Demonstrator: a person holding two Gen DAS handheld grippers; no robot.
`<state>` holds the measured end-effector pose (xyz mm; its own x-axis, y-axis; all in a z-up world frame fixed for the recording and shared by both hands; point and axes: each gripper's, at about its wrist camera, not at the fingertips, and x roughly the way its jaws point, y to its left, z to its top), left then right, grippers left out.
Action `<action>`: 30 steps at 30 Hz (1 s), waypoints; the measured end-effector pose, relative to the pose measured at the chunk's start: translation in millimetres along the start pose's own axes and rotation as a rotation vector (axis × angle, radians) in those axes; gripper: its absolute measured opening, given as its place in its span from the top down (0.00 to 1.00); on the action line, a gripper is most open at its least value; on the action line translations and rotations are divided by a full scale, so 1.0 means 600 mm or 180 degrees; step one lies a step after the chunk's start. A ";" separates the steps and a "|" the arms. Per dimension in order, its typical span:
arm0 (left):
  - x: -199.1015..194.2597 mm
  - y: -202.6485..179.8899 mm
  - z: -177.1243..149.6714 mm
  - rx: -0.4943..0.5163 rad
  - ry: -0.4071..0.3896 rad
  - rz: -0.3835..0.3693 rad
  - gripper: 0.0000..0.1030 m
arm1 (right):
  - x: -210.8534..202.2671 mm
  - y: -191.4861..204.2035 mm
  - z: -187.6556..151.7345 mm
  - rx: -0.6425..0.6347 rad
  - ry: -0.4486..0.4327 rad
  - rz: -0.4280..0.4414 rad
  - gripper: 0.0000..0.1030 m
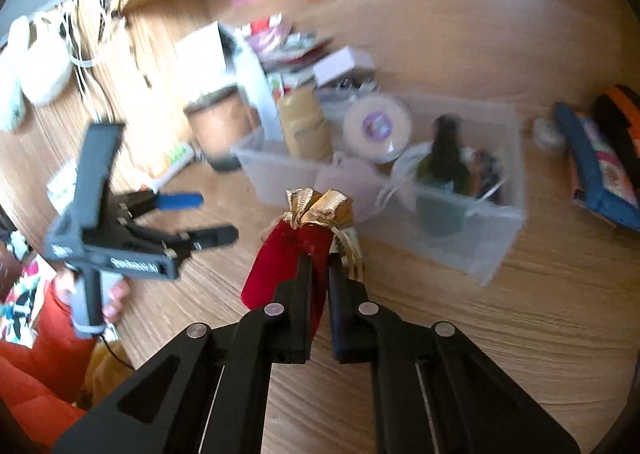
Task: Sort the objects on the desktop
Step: 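Lift the red pouch with the right tool while the left tool grasps the small white shell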
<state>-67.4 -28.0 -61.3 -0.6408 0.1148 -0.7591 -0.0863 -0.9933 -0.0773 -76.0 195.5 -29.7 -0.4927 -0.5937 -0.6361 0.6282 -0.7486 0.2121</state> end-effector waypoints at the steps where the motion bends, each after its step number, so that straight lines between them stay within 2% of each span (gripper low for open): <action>1: 0.002 -0.005 0.002 0.0023 0.0009 -0.0017 0.07 | -0.014 -0.005 0.005 0.0012 -0.0048 -0.0019 0.94; 6: 0.022 -0.028 0.016 0.0170 0.0061 0.0008 0.08 | -0.053 -0.026 0.010 0.0027 -0.0204 -0.0172 0.94; 7: 0.024 -0.030 0.019 0.0197 0.0051 0.0029 0.12 | -0.059 -0.032 0.008 0.0042 -0.0217 -0.0200 0.94; 8: 0.027 -0.031 0.022 0.0218 0.0055 0.0045 0.21 | -0.061 -0.036 0.005 0.0061 -0.0225 -0.0211 0.94; 10: 0.035 -0.035 0.028 0.0276 0.0115 0.0046 0.34 | -0.061 -0.047 -0.001 0.0105 -0.0213 -0.0205 0.94; 11: 0.038 -0.037 0.029 0.0287 0.0133 0.0049 0.37 | -0.060 -0.050 -0.005 0.0113 -0.0196 -0.0207 0.94; 19: 0.058 -0.054 0.031 0.0382 0.0191 0.0073 0.37 | -0.042 -0.065 -0.017 0.0151 -0.0103 -0.0113 0.94; 21: 0.063 -0.054 0.032 0.0392 0.0218 0.0076 0.42 | -0.040 -0.065 -0.017 0.0159 -0.0100 -0.0094 0.94; 25: 0.071 -0.051 0.032 0.0383 0.0281 0.0038 0.56 | -0.035 -0.063 -0.019 0.0137 -0.0076 -0.0058 0.93; 30: 0.075 -0.053 0.033 0.0382 0.0257 0.0005 0.57 | -0.025 -0.064 -0.020 0.0159 -0.0034 -0.0038 0.93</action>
<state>-108.7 8.8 -80.4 -0.5779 0.1067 -0.8091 -0.1790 -0.9839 -0.0020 -85.5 236.9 -37.5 -0.5066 -0.5875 -0.6310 0.5915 -0.7693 0.2414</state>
